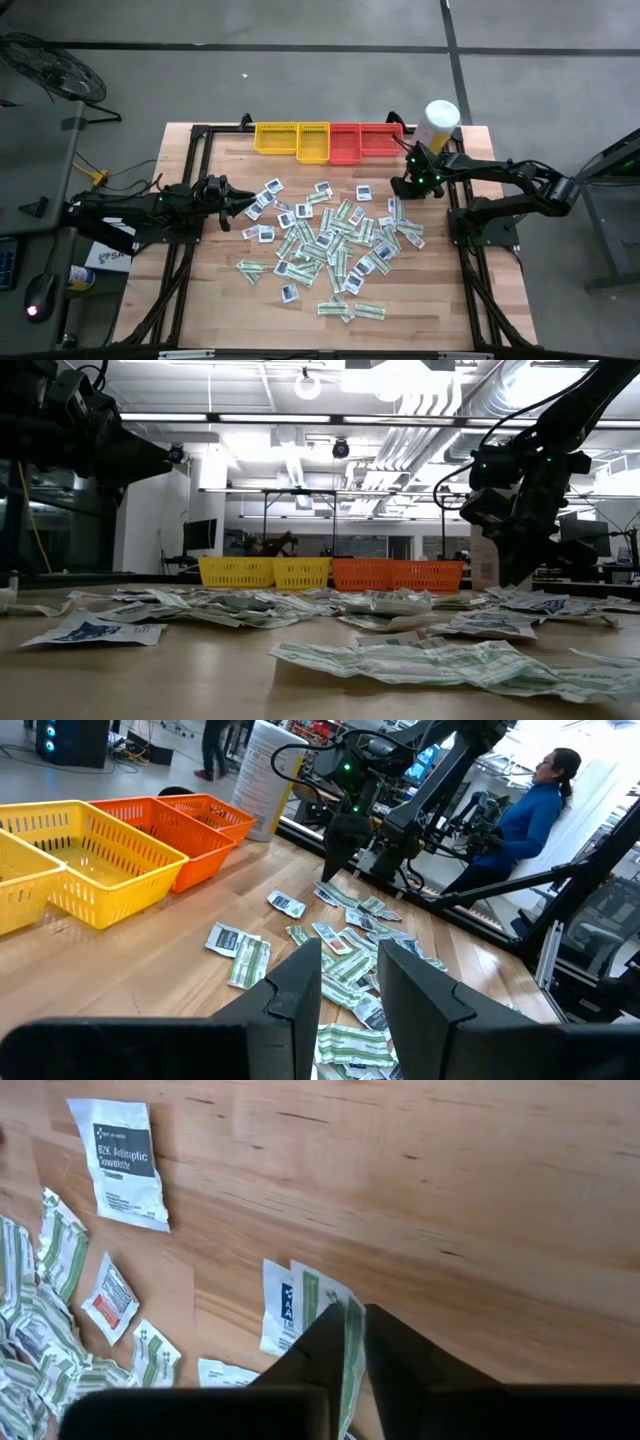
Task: Pick & Place First Aid Supplies
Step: Put the green pad into the right orange bin
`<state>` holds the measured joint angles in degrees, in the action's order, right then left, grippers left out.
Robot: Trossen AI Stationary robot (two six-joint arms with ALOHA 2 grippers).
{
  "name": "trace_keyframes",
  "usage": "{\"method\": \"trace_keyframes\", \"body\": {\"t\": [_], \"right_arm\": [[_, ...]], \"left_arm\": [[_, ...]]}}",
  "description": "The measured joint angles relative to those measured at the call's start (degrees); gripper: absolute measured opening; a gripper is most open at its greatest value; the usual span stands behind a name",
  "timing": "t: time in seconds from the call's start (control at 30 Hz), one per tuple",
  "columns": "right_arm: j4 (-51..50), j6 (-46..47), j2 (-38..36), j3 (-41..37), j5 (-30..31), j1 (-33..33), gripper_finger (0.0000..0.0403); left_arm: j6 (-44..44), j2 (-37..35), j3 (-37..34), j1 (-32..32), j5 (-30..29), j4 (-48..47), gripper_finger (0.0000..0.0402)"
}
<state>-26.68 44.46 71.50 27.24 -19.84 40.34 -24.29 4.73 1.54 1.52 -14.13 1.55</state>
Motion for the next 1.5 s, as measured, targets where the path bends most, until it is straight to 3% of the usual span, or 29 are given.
{"method": "trace_keyframes", "body": {"t": [0.23,0.47,0.63,0.8,1.13,1.37,1.5], "right_arm": [[1.16,-1.00,-0.89,0.00,-0.20,-0.28,0.0003],[1.36,2.47,-9.06,0.09,0.32,-1.90,0.0001],[0.59,6.24,-15.08,1.13,3.55,-3.73,0.0001],[0.22,6.65,-16.36,5.91,8.68,-4.46,0.0000],[0.42,3.53,-9.08,17.08,27.60,-4.46,0.0000],[0.37,-8.52,1.58,26.10,34.44,-4.22,0.0000],[-0.77,-15.94,8.89,32.95,34.98,-2.95,0.0000]], "left_arm": [[0.00,0.02,0.00,0.00,0.00,0.01,0.0101],[0.00,0.00,0.00,0.00,0.00,0.01,0.0101],[0.00,0.01,0.00,0.00,0.00,0.00,0.0101],[0.00,0.02,0.00,0.00,0.00,0.00,0.0101],[0.00,0.02,-0.01,0.00,0.02,-0.01,0.0101],[0.00,0.02,-0.01,0.00,0.01,0.00,0.0101],[0.00,0.02,-0.01,0.00,0.00,0.00,0.0101]]}}
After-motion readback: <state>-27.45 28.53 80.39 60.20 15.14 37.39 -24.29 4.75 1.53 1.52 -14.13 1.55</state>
